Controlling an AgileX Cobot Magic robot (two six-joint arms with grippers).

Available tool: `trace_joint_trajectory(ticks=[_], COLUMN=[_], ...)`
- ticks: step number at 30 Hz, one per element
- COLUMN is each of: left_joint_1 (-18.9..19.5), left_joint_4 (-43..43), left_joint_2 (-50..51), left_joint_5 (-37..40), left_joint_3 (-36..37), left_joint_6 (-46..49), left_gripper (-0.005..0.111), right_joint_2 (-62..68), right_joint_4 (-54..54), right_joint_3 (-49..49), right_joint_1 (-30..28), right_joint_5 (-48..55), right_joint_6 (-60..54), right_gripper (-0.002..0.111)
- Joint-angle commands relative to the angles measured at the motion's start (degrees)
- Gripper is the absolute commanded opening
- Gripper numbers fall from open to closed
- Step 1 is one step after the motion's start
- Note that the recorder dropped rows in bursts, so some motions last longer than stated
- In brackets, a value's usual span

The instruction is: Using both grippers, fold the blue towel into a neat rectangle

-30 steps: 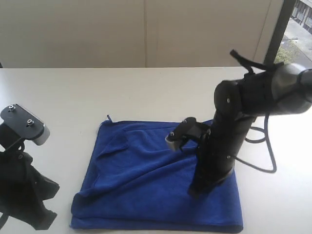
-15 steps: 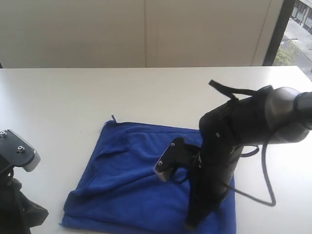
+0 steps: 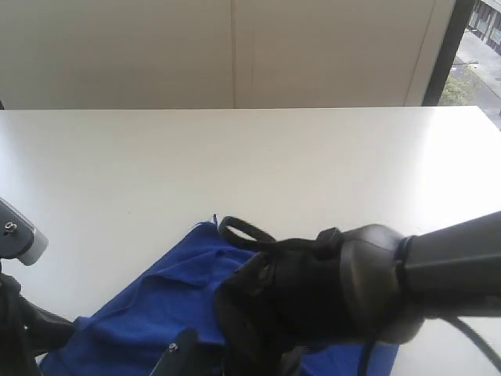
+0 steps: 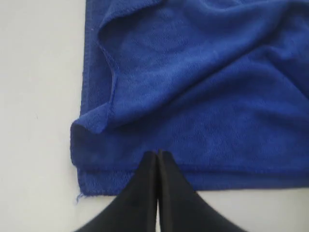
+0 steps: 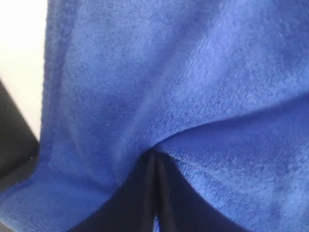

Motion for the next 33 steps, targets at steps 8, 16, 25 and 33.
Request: trace_joint_trajectory(ticks=[8, 16, 25, 33], left_joint_1=[0.24, 0.24, 0.24, 0.24], left_joint_4=[-0.83, -0.83, -0.83, -0.83], left_joint_2=[-0.42, -0.42, -0.42, -0.42], left_joint_5=[1.20, 1.10, 0.99, 0.88], left_joint_3=[0.46, 0.46, 0.46, 0.46], left_joint_6=[-0.23, -0.23, -0.23, -0.23], left_gripper=[0.000, 0.000, 0.000, 0.000], right_joint_2=[-2.42, 9.84, 20.76, 21.01], right_joint_4=[-10.04, 3.38, 1.61, -26.93], right_joint_3=[-13.51, -22.16, -27.62, -27.35], right_joint_1=[-12.97, -22.31, -22.30, -26.68], right_joint_5=[-7.65, -7.80, -7.17, -1.72], right_joint_6=[3.89, -11.79, -11.05, 17.74], right_gripper=[0.000, 0.000, 0.000, 0.000])
